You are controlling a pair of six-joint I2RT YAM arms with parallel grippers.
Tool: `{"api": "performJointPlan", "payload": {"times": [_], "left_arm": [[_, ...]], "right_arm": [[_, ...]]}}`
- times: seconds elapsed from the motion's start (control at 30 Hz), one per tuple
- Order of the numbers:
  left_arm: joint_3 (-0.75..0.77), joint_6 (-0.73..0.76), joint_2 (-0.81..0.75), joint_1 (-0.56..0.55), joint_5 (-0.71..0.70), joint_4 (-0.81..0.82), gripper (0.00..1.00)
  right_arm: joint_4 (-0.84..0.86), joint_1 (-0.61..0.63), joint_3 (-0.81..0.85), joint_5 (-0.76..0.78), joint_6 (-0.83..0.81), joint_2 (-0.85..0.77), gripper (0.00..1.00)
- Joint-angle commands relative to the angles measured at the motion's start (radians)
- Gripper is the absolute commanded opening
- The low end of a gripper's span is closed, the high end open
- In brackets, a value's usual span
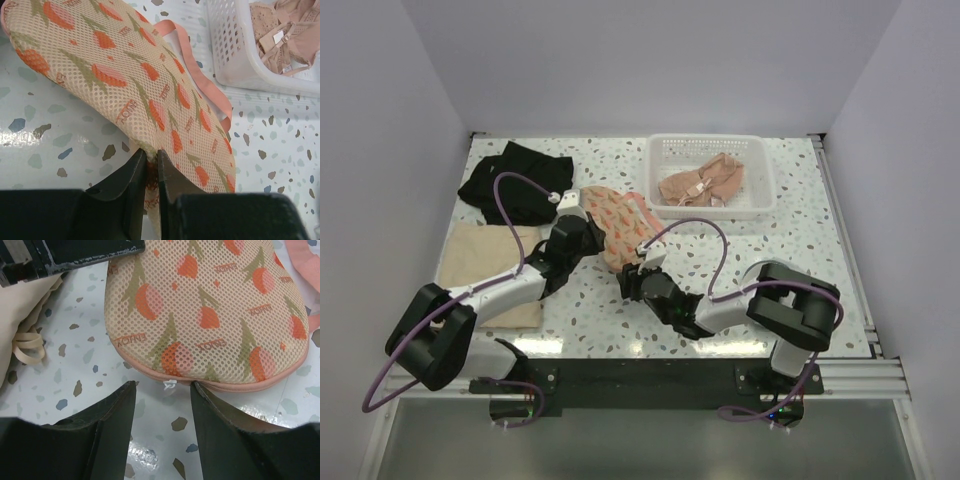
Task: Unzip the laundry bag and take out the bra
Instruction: Unzip the laundry bag at the center of the board.
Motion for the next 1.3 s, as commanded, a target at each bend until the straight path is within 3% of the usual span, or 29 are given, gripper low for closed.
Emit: {"api": "performJointPlan", "payload": {"times": [0.0, 0.23, 0.53, 0.67, 1.0, 1.27], "left_arm": [[0.020, 0.007, -0.028, -0.005, 0.005, 0.031, 0.18], [0.013, 0.001, -0.026, -0.006, 0.002, 0.031, 0.18], [0.030, -0.001, -0.025, -0.006, -0.018, 0.016, 0.18], [0.036, -0.004, -0.026, -0.006, -0.028, 0.005, 0.18], [0.052, 0.001, -0.025, -0.006, -0.040, -0.010, 0.18], [0.056, 0.001, -0.022, -0.006, -0.043, -0.015, 0.19]], "right_arm": [[0.058, -0.014, 0.048, 0.011, 0.037, 0.020, 0.49], [0.053, -0.020, 0.042, 0.001, 0.044, 0.007, 0.41], [-0.009, -0.021, -0.035, -0.052, 0.113, -0.147, 0.59], [-0.042, -0.041, -0.049, -0.099, 0.184, -0.158, 0.60], [-0.106, -0.092, -0.049, -0.193, 0.244, -0.172, 0.58], [-0.094, -0.092, -0.047, -0.226, 0.216, -0.151, 0.49]]}}
